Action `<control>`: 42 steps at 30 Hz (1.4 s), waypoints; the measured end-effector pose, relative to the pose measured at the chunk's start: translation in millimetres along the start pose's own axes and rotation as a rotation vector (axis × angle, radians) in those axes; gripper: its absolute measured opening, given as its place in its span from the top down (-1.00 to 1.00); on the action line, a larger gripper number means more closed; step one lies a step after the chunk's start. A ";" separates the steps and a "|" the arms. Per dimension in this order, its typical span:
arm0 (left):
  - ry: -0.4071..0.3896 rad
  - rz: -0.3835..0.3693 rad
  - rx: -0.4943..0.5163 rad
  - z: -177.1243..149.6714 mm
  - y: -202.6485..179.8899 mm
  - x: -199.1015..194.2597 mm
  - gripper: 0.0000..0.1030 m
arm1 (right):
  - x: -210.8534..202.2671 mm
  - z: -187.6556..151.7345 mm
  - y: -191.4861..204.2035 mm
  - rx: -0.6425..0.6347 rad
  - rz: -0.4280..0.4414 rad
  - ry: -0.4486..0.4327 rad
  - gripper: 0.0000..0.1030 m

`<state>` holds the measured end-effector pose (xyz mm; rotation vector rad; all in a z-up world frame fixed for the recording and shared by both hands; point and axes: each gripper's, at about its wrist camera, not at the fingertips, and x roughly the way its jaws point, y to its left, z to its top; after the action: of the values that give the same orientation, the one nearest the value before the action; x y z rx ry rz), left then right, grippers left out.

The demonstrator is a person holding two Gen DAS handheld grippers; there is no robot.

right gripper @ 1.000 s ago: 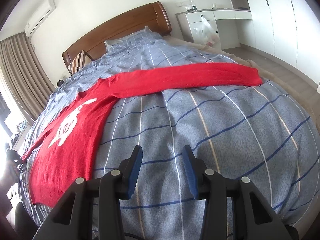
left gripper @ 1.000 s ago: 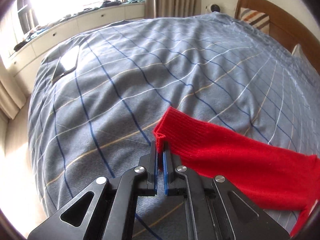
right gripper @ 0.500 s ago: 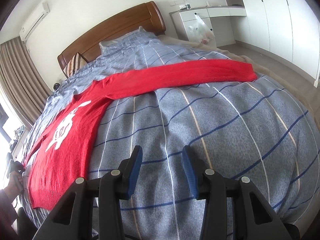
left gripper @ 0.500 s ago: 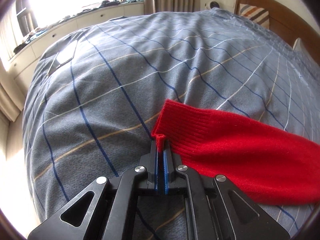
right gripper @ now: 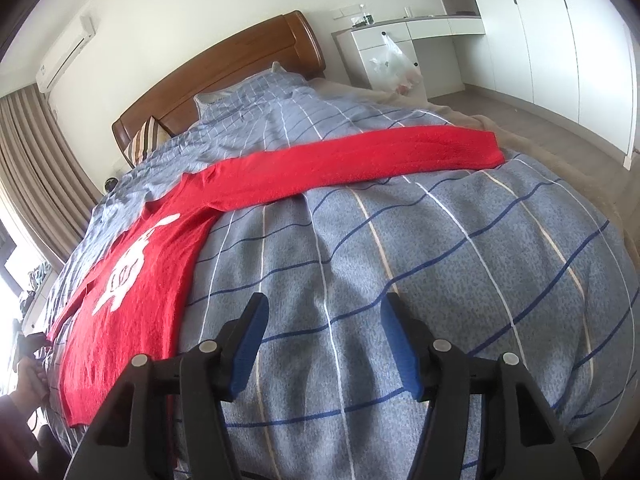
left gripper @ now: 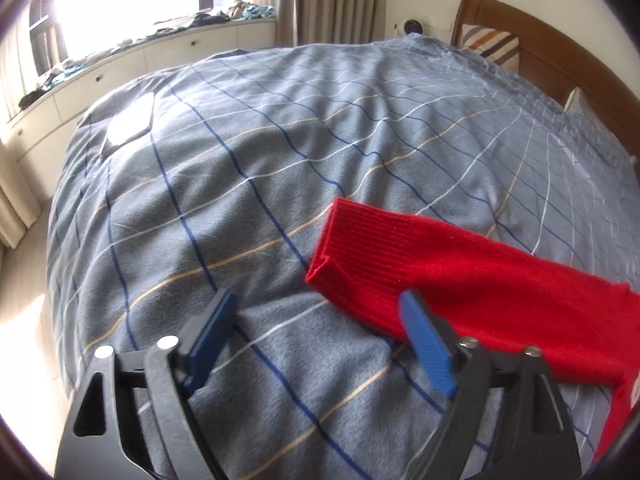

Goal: Fold small clothes

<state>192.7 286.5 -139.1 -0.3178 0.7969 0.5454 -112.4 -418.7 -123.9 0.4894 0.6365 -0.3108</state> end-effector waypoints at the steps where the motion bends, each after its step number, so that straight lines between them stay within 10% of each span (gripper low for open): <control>1: -0.019 -0.006 0.010 -3.3 0.7 -10.5 -0.84 | -1.5 0.2 0.0 0.001 -0.001 -0.006 -0.18; 14: 0.034 -0.334 0.192 -84.2 -45.0 -83.1 -0.90 | -8.9 0.3 12.5 -0.063 -0.039 -0.046 -0.26; 24: -0.001 -0.292 0.381 -129.6 -70.6 -72.2 -0.99 | -0.6 -2.0 14.9 -0.079 -0.059 -0.017 -0.27; 42: -0.056 -0.266 0.414 -139.7 -70.8 -79.0 -0.99 | 9.6 -3.9 16.7 -0.080 -0.031 0.016 -0.30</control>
<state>106.0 136.8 -168.0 -0.0240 0.7784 0.1319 -100.0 -403.8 -127.0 0.4058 0.6698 -0.3095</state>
